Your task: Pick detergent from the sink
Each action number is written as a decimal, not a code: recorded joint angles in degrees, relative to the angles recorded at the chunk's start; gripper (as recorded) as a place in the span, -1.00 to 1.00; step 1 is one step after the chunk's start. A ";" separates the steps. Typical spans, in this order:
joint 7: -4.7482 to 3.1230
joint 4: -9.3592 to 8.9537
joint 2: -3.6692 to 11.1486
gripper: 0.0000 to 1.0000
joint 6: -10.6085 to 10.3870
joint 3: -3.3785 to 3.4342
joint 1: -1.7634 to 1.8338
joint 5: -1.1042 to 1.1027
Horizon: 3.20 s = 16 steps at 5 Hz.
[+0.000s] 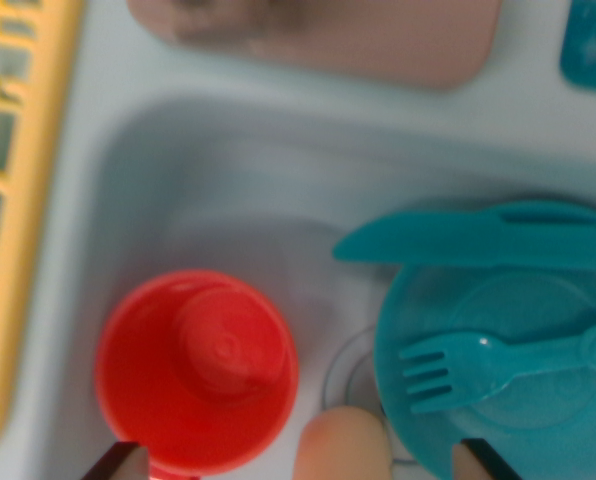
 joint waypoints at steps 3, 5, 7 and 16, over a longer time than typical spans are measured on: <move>-0.83 -1.59 0.15 -1.00 -1.58 -0.20 -0.16 0.18; -1.47 -2.82 0.26 -1.00 -2.80 -0.36 -0.28 0.31; -1.97 -3.78 0.35 -1.00 -3.76 -0.48 -0.37 0.42; -2.33 -4.45 0.40 1.00 -4.40 -0.57 -0.44 0.49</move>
